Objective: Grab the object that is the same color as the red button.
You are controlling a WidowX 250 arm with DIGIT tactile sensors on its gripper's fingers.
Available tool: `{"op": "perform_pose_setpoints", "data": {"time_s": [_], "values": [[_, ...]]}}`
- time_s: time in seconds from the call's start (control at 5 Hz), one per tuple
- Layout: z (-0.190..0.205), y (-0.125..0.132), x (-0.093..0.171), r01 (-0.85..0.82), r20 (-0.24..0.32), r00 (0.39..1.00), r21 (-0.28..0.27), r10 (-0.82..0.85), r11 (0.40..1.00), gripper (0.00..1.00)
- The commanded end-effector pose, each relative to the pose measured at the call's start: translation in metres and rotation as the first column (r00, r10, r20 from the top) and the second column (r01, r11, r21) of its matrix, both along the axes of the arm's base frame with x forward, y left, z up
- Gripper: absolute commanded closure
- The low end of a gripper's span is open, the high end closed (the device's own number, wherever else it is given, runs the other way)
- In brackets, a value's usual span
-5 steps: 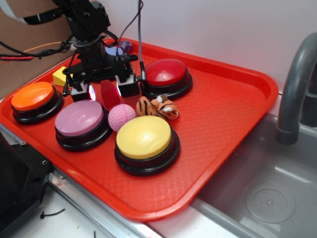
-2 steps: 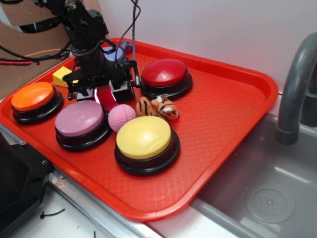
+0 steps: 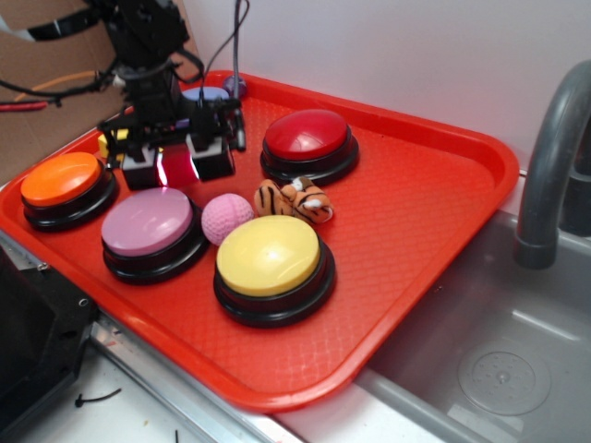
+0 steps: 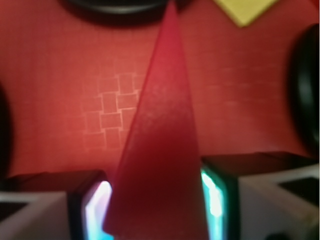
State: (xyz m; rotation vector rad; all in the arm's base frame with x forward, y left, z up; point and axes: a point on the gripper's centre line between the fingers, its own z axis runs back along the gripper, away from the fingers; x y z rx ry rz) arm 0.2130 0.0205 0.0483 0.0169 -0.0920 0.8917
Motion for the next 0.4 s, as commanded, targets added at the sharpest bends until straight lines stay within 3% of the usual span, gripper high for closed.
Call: {"op": "perform_pose_setpoints", "data": {"time_s": [0.0, 0.2], "values": [[0.095, -0.045, 0.021, 0.256, 0.078, 0.965, -0.091, -0.25, 0.962, 1.0], [0.127, -0.079, 0.028, 0.424, 0.034, 0.905, -0.107, -0.423, 0.899, 1.0]]}}
